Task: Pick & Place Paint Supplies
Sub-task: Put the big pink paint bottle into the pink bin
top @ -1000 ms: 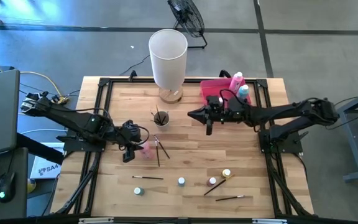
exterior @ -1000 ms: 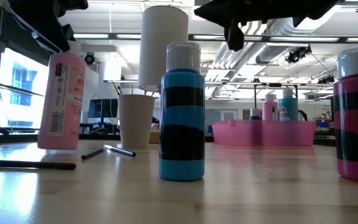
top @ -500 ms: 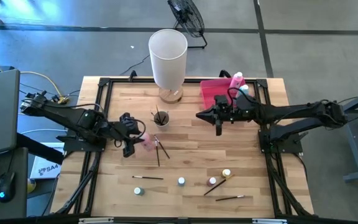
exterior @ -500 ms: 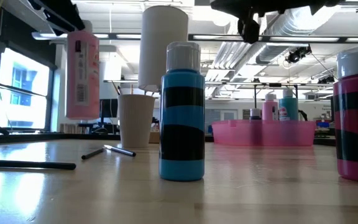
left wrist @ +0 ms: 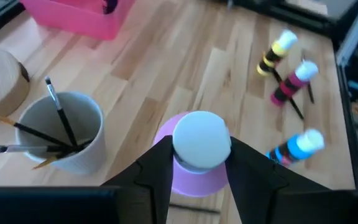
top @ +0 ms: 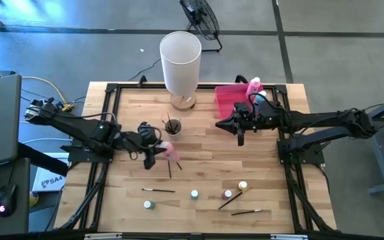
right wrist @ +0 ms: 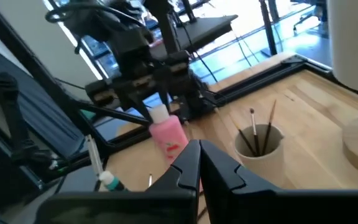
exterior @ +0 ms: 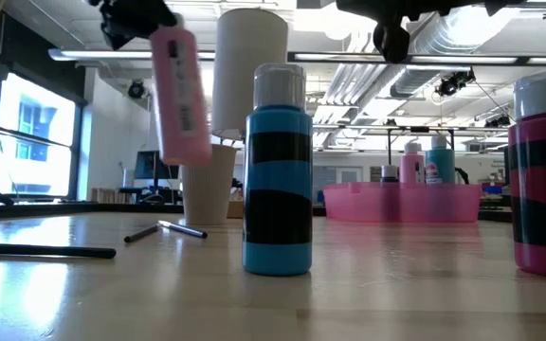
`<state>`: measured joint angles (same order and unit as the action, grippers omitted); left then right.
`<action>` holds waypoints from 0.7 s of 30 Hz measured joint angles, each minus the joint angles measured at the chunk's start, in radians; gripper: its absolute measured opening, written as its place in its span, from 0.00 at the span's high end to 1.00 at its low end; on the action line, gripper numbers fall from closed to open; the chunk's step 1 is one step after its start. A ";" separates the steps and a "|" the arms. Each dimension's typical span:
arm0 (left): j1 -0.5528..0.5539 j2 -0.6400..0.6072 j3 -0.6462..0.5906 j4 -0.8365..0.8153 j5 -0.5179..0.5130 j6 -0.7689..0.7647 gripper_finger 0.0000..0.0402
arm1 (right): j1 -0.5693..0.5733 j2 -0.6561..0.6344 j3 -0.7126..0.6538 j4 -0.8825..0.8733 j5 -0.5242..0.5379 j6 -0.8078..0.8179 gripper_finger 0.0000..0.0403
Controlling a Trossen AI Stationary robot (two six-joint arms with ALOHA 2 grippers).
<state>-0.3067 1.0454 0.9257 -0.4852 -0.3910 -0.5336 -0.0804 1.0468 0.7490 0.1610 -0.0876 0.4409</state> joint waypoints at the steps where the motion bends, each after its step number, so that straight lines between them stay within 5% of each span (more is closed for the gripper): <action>1: 0.004 0.016 0.000 0.031 -0.006 -0.009 0.67 | 0.000 -0.001 0.000 0.001 -0.003 0.002 1.00; 11: 0.097 0.198 0.002 0.252 0.114 -0.080 0.74 | 0.000 -0.006 0.000 0.001 -0.056 0.004 1.00; 21: 0.113 0.453 0.311 0.114 -0.022 0.130 0.71 | 0.000 -0.006 0.000 -0.028 -0.107 -0.001 1.00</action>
<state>-0.1932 1.4988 1.2368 -0.3716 -0.4128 -0.4032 -0.0803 1.0405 0.7490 0.1326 -0.1941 0.4404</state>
